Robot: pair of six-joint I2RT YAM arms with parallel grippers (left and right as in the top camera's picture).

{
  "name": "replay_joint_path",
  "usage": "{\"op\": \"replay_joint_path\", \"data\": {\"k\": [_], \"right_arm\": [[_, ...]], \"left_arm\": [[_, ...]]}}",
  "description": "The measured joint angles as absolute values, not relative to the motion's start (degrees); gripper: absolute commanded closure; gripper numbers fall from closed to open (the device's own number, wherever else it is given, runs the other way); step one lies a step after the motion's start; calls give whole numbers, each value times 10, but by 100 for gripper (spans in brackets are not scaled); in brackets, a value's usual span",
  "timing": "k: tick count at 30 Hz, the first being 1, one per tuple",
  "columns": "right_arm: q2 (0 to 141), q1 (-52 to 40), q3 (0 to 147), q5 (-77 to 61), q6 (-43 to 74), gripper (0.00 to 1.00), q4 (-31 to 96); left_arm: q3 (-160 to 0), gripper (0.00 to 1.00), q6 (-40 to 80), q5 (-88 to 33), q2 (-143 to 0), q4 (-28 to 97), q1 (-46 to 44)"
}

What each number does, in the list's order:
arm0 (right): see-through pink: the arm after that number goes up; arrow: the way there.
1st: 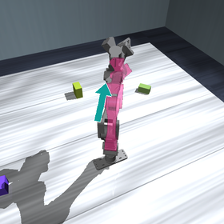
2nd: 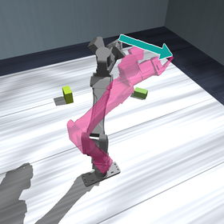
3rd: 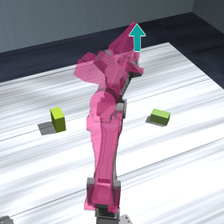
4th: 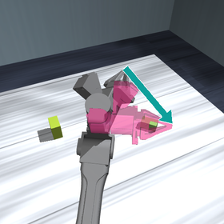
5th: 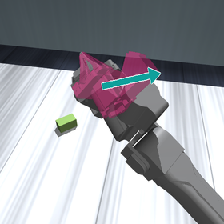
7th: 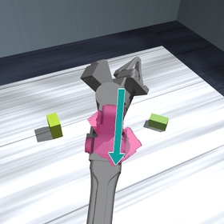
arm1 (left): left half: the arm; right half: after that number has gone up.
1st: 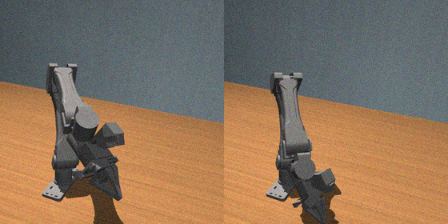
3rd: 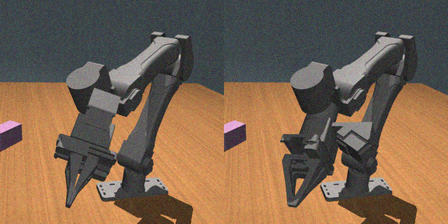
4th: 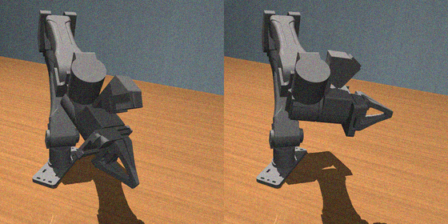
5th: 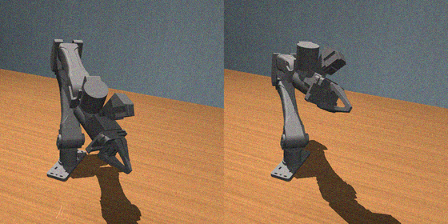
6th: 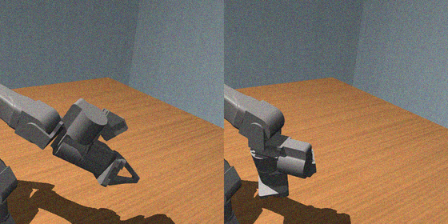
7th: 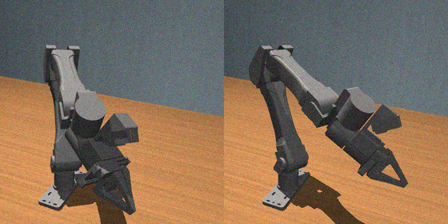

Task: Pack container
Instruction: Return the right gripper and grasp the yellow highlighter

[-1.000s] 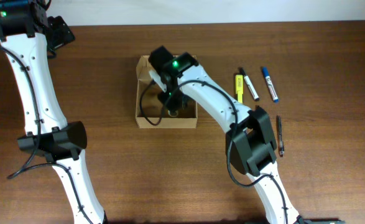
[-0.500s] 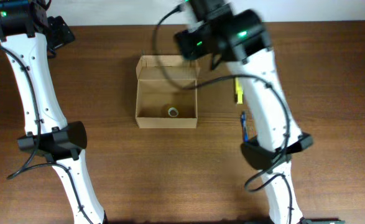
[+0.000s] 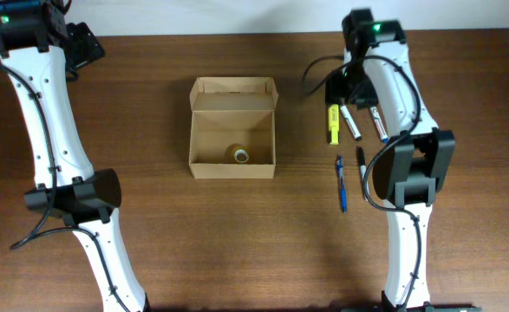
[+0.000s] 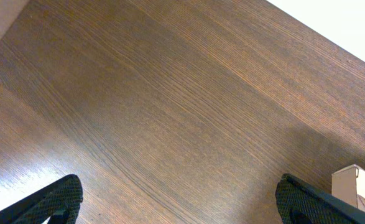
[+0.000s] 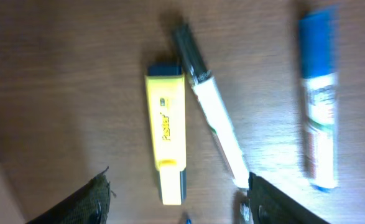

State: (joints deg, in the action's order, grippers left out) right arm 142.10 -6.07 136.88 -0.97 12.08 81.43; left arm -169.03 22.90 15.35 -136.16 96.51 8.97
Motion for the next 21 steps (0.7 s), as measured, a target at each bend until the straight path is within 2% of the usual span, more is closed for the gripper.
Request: {"op": "replay_joint_path", "data": {"k": [2,11,15,17,19,21], "right_arm": [[1422,-63,1308,-22,122,30,788],[1422,-73,1232,-36,123,33,735],[1420,-73,1216,-35,124,49,721],[1417,-72,1210,-31,128,51,717],[1413,-71,1202,-29,131,59,712],[1410,-70,1196,-23,131,73,707]], "left_arm": [[-1690,0,229,154,-1362,965,90],[-1690,0,229,154,-1362,965,90],[-1690,0,229,154,-1362,965,90],[-1690,0,229,154,-1362,965,90],[-1690,0,229,154,-1362,965,90],[-1690,0,229,154,-1362,965,90]]}}
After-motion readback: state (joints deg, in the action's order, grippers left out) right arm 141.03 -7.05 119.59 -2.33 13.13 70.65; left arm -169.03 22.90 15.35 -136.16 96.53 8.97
